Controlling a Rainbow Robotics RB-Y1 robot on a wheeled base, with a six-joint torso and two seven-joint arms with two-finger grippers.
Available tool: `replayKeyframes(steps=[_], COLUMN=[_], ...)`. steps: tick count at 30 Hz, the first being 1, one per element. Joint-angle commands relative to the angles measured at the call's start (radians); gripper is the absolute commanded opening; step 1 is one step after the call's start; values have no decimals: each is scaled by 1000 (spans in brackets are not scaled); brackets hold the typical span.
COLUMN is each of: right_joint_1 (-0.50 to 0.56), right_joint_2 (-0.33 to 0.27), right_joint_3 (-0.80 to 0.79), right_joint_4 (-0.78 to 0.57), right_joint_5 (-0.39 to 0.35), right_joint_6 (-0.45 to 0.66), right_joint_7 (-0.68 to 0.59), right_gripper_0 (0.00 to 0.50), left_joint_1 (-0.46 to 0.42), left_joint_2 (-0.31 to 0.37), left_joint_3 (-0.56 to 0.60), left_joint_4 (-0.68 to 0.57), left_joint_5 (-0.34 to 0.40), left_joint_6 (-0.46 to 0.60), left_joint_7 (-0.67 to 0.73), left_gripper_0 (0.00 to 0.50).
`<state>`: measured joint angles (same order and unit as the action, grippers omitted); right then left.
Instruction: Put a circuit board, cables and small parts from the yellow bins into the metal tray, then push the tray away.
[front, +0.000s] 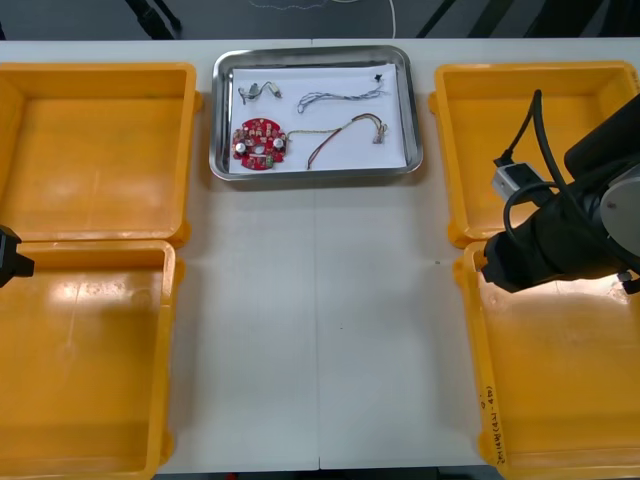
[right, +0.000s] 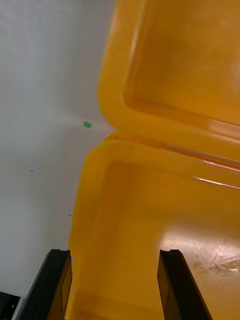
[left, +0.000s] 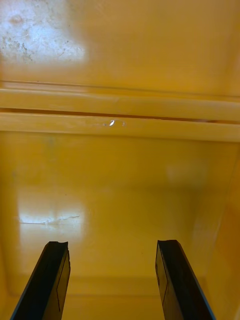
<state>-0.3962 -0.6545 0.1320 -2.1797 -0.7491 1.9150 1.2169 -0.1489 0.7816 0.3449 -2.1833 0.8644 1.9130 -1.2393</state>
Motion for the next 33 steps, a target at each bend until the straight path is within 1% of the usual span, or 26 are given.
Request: replayKeyframes(steps=[1, 4, 12, 23, 33], right_joint_1=[43, 71, 106, 157, 189], right_joint_2=[-50, -51, -51, -51, -50], right_joint_3=[-78, -117, -195, -265, -321], right_joint_4=[-32, -32, -32, -32, -32], right_joint_5=[19, 17, 50, 36, 5], right_joint_6=[5, 5, 5, 5, 5], right_joint_7=[4, 10, 19, 19, 29], right_gripper_0=[500, 500, 500, 500, 500], left_joint_1=[23, 23, 23, 23, 23], left_joint_2=[42, 42, 42, 42, 42], left_joint_3=[29, 29, 29, 29, 29], left_joint_4=[-26, -26, -26, -26, -26], left_joint_5=[-8, -8, -8, -8, -8], left_joint_6=[7, 7, 7, 7, 7], left_joint_7=[-26, -26, -26, -26, -26], left_gripper_0=[500, 500, 500, 500, 500])
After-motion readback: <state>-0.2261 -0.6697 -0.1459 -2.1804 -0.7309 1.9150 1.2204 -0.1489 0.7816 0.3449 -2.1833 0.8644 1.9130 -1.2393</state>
